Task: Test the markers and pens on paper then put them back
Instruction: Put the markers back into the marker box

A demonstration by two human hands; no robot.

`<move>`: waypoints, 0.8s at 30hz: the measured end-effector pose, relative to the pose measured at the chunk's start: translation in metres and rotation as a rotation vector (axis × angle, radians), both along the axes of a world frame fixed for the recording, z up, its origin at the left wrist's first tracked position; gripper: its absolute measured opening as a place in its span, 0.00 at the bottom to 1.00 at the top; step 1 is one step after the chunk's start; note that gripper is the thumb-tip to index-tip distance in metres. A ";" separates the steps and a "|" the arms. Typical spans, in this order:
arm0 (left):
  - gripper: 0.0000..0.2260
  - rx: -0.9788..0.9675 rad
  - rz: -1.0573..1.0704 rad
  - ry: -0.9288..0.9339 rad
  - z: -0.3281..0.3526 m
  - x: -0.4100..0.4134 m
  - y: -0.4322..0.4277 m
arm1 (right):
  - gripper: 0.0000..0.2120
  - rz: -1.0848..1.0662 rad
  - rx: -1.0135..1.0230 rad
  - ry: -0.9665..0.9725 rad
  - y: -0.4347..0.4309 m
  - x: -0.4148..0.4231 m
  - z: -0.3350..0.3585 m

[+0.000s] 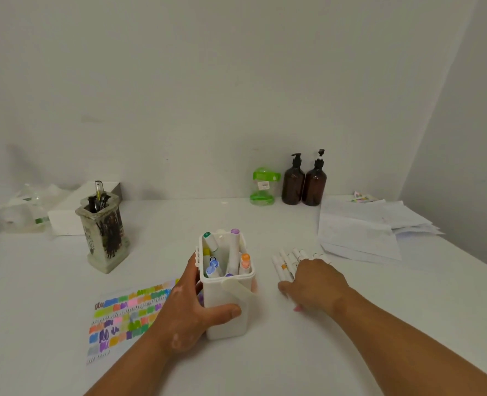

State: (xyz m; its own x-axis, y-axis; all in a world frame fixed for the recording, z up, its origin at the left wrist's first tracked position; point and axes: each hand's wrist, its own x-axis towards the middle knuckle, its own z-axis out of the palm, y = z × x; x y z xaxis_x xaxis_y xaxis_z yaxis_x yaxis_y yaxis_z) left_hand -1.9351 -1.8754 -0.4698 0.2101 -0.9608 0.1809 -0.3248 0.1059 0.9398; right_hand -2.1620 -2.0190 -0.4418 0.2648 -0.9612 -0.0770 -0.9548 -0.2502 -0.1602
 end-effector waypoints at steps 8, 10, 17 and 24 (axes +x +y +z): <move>0.54 0.010 -0.007 0.007 -0.001 0.004 0.003 | 0.17 0.011 0.042 -0.035 0.007 0.029 -0.006; 0.57 0.021 -0.005 0.003 0.000 0.006 0.006 | 0.07 0.001 0.018 -0.023 0.010 0.035 -0.006; 0.56 0.028 -0.015 0.027 0.002 0.009 0.013 | 0.06 -0.036 0.166 -0.245 0.015 0.030 0.012; 0.52 0.011 -0.027 0.026 0.004 0.007 0.015 | 0.10 0.140 0.526 -1.597 0.031 0.054 0.110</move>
State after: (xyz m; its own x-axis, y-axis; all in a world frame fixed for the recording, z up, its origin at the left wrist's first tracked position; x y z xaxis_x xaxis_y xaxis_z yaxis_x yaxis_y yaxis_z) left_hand -1.9283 -1.8604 -0.4658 0.1884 -0.9681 0.1650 -0.2978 0.1038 0.9490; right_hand -2.1085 -1.9875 -0.3321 0.4641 -0.8842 0.0517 0.2561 0.0781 -0.9635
